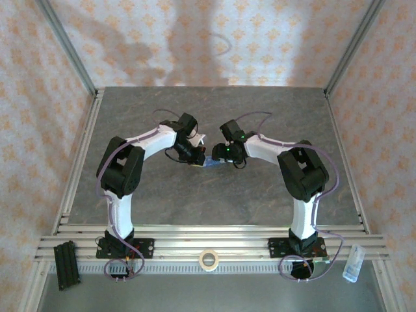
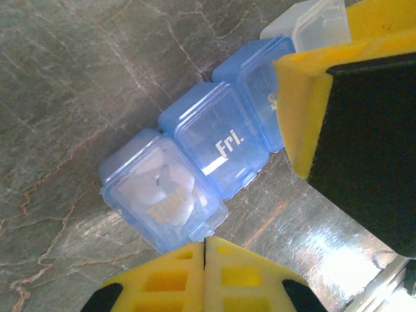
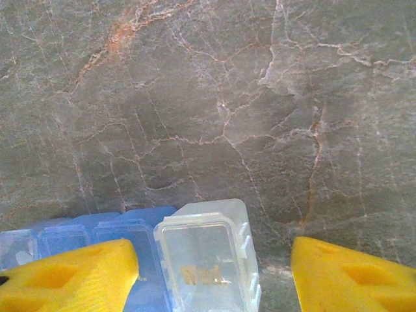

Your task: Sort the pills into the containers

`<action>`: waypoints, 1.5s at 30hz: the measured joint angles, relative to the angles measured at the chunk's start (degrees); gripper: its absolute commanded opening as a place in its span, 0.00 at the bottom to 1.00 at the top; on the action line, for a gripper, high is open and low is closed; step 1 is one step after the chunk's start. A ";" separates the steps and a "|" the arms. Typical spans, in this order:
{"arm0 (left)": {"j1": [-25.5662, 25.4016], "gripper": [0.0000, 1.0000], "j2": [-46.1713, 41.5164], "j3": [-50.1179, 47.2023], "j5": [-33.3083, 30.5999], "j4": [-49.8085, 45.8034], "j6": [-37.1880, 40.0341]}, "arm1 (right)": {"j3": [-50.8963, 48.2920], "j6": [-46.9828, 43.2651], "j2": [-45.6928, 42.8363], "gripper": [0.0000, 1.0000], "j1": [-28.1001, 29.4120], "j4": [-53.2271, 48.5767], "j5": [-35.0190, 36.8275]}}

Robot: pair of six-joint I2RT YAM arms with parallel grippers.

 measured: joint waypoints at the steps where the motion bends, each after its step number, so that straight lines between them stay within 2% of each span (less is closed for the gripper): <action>1: -0.04 0.02 0.00 -0.07 0.02 0.15 -0.02 | -0.02 0.00 0.00 0.66 0.00 0.04 0.00; 39: -0.83 0.02 -0.17 -2.54 -3.28 5.11 0.00 | -0.59 0.20 -0.15 0.66 -0.02 0.85 0.00; 45: -1.07 0.10 -0.61 -2.54 -4.33 5.49 -0.02 | -0.57 0.17 -0.15 0.66 -0.02 0.83 0.00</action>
